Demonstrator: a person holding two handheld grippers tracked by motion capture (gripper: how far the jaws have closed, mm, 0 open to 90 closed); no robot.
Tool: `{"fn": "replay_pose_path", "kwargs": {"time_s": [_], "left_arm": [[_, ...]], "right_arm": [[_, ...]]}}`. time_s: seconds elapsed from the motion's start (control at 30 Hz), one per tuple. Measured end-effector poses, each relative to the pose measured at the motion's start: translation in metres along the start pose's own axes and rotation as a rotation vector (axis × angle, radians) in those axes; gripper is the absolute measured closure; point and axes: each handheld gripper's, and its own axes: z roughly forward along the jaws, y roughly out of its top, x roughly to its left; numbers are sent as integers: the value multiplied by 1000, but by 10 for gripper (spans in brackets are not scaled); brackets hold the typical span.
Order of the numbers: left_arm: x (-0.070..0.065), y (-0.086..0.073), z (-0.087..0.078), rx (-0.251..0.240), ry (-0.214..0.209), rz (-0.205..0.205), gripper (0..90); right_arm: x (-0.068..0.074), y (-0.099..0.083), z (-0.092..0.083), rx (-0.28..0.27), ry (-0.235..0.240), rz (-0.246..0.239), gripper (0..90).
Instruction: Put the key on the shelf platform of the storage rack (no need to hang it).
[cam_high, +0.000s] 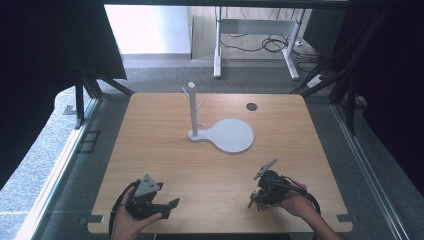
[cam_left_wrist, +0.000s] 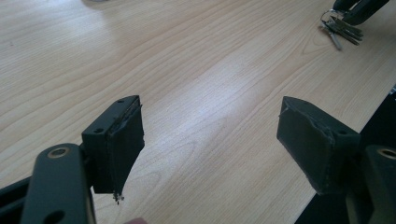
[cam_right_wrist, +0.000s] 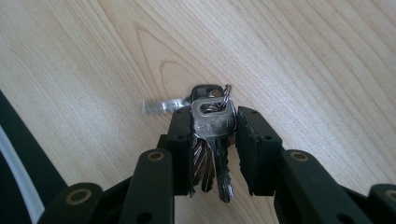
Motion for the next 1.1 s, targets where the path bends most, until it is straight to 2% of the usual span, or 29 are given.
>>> {"fn": "replay_pose_path", "kwargs": {"time_s": [0.1, 0.13, 0.2, 0.37, 0.4, 0.43, 0.57, 0.6, 0.73, 0.93, 1.1], "left_arm": [[0, 0, 0, -1, 0, 0, 233], [0, 0, 0, 1, 0, 0, 233], [0, 0, 0, -1, 0, 0, 233], [0, 0, 0, -1, -1, 1, 233], [0, 0, 0, -1, 0, 1, 233], [0, 0, 0, -1, 0, 0, 233], [0, 0, -1, -3, 1, 0, 232], [0, 0, -1, -3, 2, -1, 233], [-1, 0, 0, 2, -2, 1, 233], [-2, 1, 0, 1, -3, 2, 233], [-1, 0, 0, 1, -2, 2, 233]], "right_arm": [[1, 2, -4, 5, 3, -9, 688], [1, 3, -6, 1, 0, -12, 869], [-2, 5, -15, -37, 5, -1, 858], [-2, 6, -15, -3, -6, -13, 857], [-1, 6, -13, 1, -8, -15, 839], [-1, 5, -9, 18, -1, -2, 756], [0, 4, -2, 41, -22, -9, 693], [1, 3, 0, 51, -42, -12, 640], [2, 1, 4, 64, -58, -12, 540], [0, 1, 13, 70, -61, 9, 474], [-5, 5, 14, 56, -50, 27, 485]]}}
